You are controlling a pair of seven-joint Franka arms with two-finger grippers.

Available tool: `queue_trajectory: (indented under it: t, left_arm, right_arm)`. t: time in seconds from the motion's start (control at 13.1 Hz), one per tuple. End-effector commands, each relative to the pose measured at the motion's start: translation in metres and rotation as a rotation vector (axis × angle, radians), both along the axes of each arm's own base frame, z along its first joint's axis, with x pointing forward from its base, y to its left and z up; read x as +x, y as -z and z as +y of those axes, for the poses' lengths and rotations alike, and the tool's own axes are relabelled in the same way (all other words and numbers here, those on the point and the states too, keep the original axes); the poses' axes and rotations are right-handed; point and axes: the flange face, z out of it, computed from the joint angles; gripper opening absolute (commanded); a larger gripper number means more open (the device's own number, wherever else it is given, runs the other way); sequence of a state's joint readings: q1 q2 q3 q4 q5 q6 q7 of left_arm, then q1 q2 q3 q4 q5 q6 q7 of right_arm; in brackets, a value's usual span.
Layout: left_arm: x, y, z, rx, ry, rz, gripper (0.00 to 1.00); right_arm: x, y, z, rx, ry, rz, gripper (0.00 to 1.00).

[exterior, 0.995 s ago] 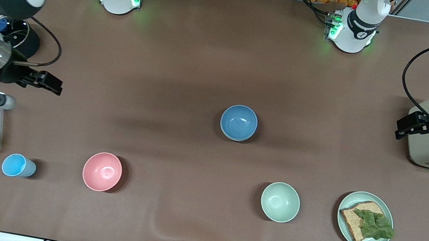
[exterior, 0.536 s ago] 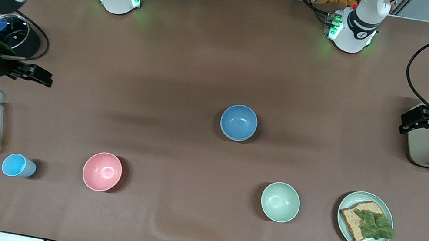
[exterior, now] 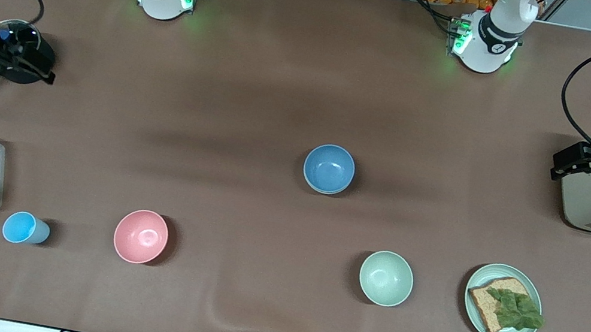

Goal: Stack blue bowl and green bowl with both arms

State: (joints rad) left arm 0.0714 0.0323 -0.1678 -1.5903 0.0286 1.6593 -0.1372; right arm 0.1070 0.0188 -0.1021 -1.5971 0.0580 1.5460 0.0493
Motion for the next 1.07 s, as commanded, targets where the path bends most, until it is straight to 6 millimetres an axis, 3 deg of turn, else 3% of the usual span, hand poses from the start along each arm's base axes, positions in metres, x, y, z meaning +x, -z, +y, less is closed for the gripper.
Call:
queue_trajectory:
  t: [0.0, 0.31, 0.54, 0.99]
  left_arm:
    - [-0.009, -0.008, 0.0, -0.023, 0.024, 0.013, 1.0]
    - [-0.012, -0.008, 0.002, -0.046, 0.019, 0.02, 1.0]
    - [-0.012, -0.014, 0.001, -0.046, 0.017, 0.017, 1.0]
    - [-0.013, -0.015, 0.006, -0.044, 0.007, 0.026, 1.0]
  right_arm:
    - [-0.023, -0.011, -0.006, -0.018, 0.045, -0.003, 1.0]
    - [-0.028, -0.018, -0.018, -0.015, 0.074, -0.01, 1.0]
    - [-0.024, -0.015, -0.012, -0.024, 0.054, -0.013, 1.0]
    - [-0.025, -0.017, -0.021, -0.1, 0.04, -0.014, 1.0]
